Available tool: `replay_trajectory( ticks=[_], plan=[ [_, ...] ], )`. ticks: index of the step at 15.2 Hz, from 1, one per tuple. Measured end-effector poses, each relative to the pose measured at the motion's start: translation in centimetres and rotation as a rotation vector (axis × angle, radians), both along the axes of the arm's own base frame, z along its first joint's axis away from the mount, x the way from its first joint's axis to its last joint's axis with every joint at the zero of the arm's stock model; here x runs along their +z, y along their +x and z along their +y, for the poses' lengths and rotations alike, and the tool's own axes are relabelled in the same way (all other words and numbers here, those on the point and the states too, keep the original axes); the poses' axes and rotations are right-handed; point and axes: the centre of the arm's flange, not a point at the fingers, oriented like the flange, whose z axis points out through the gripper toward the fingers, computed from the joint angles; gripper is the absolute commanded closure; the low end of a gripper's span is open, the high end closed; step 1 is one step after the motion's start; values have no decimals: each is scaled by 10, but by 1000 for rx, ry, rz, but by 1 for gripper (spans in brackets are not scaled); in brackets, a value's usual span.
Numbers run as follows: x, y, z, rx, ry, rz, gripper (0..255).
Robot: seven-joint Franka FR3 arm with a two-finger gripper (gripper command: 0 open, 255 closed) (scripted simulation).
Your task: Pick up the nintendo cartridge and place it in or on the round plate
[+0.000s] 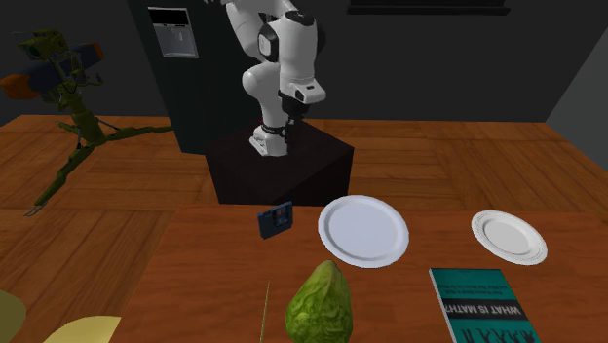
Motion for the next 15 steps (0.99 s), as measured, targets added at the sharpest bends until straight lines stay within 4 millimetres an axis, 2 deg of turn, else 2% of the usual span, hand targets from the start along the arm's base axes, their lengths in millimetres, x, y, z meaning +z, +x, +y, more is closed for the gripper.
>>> replay_trajectory(
  ticks=[8,11,13,15],
  plan=[
    [-78,36,-65,236,61,-3,0],
    [-111,58,-88,324,78,-2,0],
    [-122,69,-99,373,90,-3,0],
    [-132,72,-102,388,91,-5,0]
  ],
)
